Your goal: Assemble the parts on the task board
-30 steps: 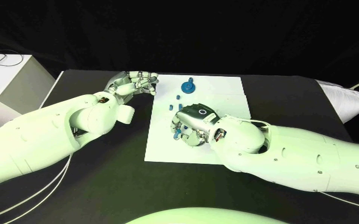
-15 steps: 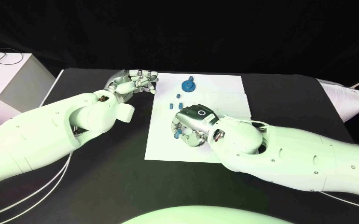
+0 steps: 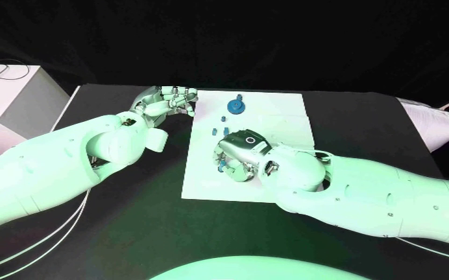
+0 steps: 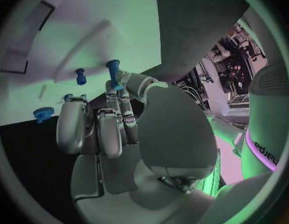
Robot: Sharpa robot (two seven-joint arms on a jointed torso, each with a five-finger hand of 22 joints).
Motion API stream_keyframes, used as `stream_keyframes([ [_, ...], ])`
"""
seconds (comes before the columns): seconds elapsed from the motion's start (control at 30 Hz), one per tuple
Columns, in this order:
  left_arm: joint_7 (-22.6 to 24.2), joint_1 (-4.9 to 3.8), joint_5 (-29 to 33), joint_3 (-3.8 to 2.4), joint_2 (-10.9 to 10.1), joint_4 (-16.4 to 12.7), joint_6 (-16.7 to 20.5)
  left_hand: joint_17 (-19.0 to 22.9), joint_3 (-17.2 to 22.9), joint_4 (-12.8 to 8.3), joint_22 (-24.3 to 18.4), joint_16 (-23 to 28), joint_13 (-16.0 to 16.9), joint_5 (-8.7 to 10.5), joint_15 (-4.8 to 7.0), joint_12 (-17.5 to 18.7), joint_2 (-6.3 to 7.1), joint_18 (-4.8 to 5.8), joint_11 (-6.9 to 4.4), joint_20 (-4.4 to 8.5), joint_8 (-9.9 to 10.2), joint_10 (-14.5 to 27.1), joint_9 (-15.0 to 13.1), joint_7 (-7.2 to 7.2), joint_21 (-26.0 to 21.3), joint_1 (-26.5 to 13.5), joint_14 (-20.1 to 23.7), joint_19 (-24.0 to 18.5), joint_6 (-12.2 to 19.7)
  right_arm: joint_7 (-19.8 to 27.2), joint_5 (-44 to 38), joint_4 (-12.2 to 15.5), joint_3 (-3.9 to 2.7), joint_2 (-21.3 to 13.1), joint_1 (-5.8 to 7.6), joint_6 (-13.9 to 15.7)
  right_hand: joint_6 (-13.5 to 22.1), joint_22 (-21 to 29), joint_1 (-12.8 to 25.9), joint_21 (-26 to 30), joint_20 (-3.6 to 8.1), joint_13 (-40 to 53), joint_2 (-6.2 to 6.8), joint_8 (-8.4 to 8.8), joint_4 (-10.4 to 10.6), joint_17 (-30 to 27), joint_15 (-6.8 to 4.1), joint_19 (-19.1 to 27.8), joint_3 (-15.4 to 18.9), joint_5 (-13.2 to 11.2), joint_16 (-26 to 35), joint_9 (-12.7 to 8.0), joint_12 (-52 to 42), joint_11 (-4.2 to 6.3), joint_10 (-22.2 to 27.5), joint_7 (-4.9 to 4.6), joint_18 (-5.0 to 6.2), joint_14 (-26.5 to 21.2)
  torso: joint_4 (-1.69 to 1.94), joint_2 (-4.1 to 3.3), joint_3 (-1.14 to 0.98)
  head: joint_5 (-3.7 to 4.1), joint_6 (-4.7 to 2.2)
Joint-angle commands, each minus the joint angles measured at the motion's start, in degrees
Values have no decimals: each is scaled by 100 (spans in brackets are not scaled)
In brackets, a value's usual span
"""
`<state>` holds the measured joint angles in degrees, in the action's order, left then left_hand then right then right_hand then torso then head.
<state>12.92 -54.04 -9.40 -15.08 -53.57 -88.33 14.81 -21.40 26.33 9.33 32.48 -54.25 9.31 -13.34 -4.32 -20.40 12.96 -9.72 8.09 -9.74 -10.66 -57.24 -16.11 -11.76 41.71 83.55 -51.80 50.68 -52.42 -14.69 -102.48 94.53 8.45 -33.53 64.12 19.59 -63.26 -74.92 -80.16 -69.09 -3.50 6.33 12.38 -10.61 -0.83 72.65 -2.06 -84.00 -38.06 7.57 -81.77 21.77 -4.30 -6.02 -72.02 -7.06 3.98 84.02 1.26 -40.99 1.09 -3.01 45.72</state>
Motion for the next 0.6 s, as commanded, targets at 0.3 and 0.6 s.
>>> stream_keyframes([
  [0.3, 21, -2, 31, -4, -4, -20, -49, -7, -16, 44, -14, 19, -8, -2, -4, -25, -38, -76, -5, 5, 20, 51, 9, 2, -34, 3, -22, 43, 34, 266, 214, -111, 64, 12, -43, -43, 708, -49, 512, 377, -151, 49, 341, 409, 311, -247, 181, -99, 828, -133, 132, -108, 65, 122, 788, -59, 76, 211, 0, 4, 0, -1, -3],
  [0.6, 19, -2, 32, -4, -12, -18, -45, -7, -16, 44, -14, 19, -8, -2, -4, -25, -38, -76, -5, 5, 20, 51, 9, 2, -34, 3, -22, 43, 34, 210, 218, -133, 67, -22, -46, 91, 747, -5, 246, 458, -206, -93, 182, 480, 378, -310, 244, -100, 1328, -66, 147, -151, 60, 49, 1150, -80, 87, 199, -2, 2, -3, 9, -13],
])
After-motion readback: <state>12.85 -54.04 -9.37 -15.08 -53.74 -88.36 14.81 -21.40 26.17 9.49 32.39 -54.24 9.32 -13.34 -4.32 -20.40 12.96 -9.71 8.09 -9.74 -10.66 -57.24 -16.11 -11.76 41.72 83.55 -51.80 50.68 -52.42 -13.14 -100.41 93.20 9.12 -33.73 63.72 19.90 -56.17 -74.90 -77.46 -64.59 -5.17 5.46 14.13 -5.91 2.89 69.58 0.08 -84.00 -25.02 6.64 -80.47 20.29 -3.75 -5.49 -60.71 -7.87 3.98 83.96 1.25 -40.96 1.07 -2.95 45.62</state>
